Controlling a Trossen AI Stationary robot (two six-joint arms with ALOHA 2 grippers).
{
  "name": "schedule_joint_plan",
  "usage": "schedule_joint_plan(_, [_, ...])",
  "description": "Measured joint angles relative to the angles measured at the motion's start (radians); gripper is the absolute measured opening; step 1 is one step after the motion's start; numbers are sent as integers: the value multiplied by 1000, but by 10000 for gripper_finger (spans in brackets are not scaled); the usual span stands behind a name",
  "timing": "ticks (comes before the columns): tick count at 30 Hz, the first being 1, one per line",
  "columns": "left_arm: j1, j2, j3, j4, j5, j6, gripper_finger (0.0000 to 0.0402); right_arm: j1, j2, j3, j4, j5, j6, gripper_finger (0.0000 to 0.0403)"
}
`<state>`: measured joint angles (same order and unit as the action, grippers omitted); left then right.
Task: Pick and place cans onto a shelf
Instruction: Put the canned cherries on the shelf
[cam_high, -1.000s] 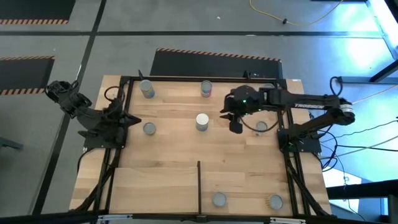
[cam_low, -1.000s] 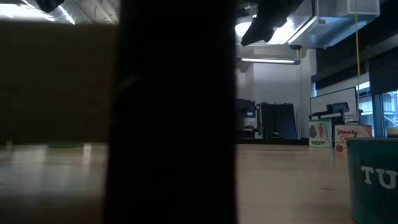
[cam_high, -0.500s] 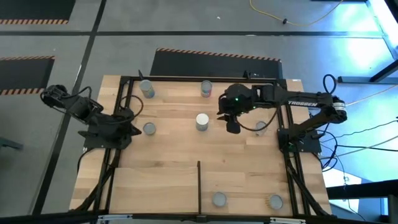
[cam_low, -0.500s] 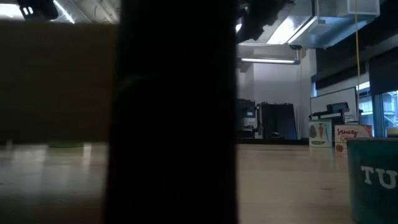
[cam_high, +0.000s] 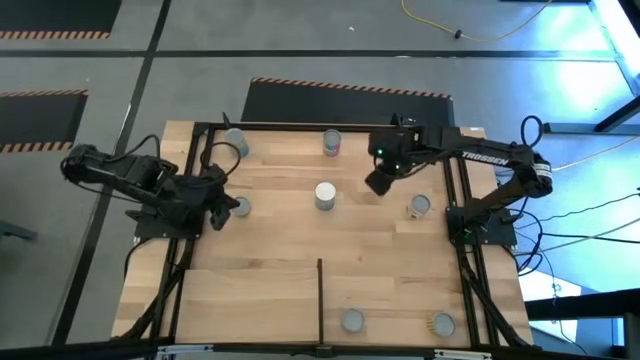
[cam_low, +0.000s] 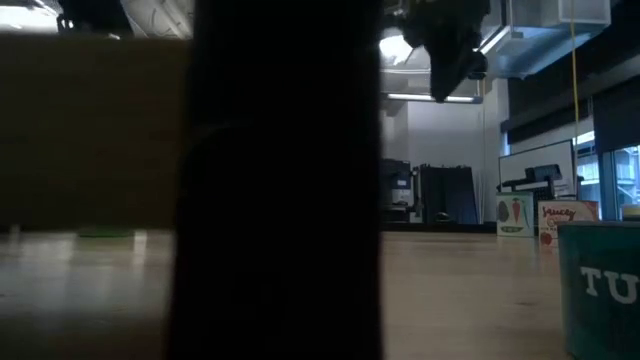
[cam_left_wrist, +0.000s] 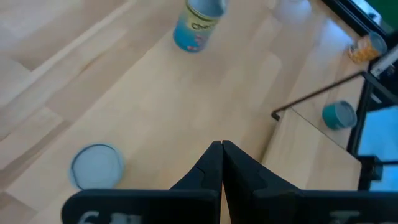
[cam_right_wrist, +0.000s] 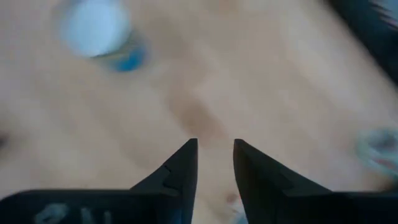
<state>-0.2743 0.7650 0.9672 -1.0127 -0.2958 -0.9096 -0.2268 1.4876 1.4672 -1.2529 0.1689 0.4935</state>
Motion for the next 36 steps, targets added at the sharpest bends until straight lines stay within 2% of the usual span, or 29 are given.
schedule_joint_plan(4, [43, 0, 0, 4, 0, 22, 0, -85, -1, 0, -101, 107, 132, 106])
schedule_joint_plan(9, [82, 0, 0, 4, 2, 55, 0, -220, -1, 0, -177, 146, 263, 106])
schedule_joint_plan(14, [100, 0, 0, 4, 3, 56, 0, -339, -1, -1, -181, 177, 253, 106])
schedule_joint_plan(20, [100, 0, 0, 4, 3, 69, 0, -436, -1, -2, -147, 183, 142, 106])
schedule_joint_plan(23, [100, 0, 0, 4, 3, 90, 0, -442, -1, -2, -70, 101, 27, 106])
schedule_joint_plan(27, [100, 0, 0, 4, 3, 91, 0, -398, -1, -2, 93, -171, -272, 106])
schedule_joint_plan(30, [100, 0, 0, 4, 2, 91, 0, -334, 2, -2, 187, -293, -487, 106])
schedule_joint_plan(32, [100, 0, 0, 4, 2, 88, 0, -290, 13, -2, 256, -322, -497, 106])
schedule_joint_plan(36, [100, 0, 0, 4, 2, 80, 0, -230, 70, -2, 323, -341, -298, 106])
